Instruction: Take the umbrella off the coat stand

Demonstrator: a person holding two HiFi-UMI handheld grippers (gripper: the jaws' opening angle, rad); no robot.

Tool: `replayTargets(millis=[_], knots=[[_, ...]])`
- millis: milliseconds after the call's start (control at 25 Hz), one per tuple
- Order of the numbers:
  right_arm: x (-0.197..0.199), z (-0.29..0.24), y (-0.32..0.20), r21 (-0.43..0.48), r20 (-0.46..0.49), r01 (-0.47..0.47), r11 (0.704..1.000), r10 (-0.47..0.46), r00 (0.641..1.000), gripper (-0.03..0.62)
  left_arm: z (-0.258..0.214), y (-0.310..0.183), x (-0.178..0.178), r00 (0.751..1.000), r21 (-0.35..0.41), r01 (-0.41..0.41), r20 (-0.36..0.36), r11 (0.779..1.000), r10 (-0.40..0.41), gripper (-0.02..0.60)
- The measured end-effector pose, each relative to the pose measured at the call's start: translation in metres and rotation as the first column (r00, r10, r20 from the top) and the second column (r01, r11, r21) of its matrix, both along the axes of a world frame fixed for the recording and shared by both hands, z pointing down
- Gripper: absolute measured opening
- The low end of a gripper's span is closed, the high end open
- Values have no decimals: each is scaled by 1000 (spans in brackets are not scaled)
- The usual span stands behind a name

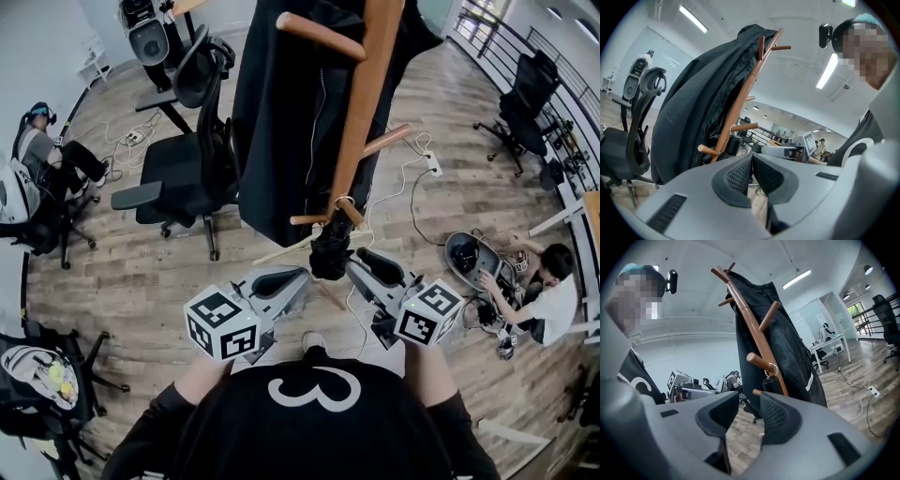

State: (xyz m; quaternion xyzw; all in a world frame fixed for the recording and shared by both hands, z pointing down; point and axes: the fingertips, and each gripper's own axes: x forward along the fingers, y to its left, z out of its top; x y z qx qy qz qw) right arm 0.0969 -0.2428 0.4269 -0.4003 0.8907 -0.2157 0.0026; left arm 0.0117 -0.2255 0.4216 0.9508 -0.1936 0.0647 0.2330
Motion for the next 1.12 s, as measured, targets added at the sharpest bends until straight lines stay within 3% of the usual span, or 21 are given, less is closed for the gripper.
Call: replayTargets(millis=[280,440,1120], knots=[[5,8,-26,18,-23,-18,1000,19,1000,192,6,-12,-5,1000,-14,26,9,1000,-26,17],[6,15,-38,35,-82,-28,999,30,996,215,6,-17,-10,999,-16,44,14,999,-44,17],[-4,45,-74,86,-219,-23,996,41,975,216,15,-31,-29,993,-35,118,28,992,-117,17]])
